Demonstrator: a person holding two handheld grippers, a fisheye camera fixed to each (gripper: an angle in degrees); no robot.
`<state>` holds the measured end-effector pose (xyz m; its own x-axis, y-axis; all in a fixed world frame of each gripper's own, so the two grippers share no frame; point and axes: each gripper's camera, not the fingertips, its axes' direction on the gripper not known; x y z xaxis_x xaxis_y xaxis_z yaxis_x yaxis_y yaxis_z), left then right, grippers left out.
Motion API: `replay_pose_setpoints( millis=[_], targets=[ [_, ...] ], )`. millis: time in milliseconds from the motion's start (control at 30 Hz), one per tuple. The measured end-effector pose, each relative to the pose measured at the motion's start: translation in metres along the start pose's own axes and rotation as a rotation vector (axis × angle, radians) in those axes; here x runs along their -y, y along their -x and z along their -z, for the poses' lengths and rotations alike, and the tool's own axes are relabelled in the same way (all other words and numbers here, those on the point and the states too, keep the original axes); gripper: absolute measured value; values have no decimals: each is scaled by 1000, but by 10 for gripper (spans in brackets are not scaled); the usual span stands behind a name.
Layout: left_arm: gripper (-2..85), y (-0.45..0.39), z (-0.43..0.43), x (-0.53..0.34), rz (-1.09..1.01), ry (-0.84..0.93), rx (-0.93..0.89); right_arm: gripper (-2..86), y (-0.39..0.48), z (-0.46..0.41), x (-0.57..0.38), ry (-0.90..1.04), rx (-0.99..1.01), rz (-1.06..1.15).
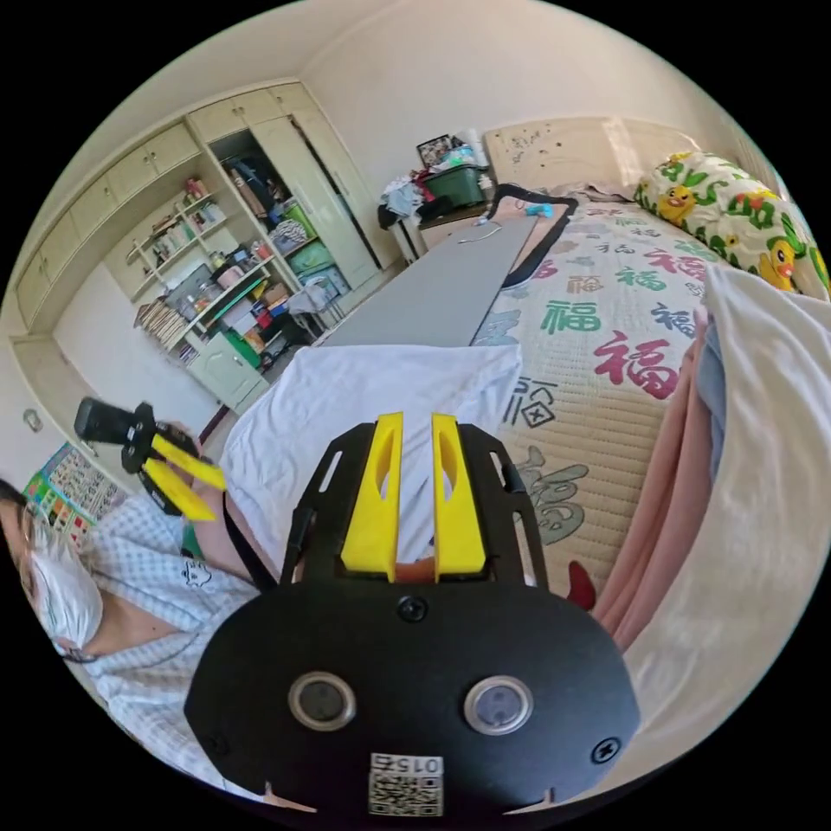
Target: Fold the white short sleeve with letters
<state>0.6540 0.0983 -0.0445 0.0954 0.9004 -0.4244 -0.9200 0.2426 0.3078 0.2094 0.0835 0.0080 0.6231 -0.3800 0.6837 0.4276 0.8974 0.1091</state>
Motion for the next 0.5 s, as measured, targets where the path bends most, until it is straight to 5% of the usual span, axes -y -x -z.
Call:
replay_pose_setpoints(
  millis=[133,300,500],
  targets=[
    [75,86,-52,57,108,10,-30,77,38,36,-86,-48,-34,98],
    [81,210,-156,112,339,126,66,92,34,61,-164,-209,43,11],
    [113,283,-238,119,518,219,-35,104,15,61,-195,-249,120,-102]
  ],
)
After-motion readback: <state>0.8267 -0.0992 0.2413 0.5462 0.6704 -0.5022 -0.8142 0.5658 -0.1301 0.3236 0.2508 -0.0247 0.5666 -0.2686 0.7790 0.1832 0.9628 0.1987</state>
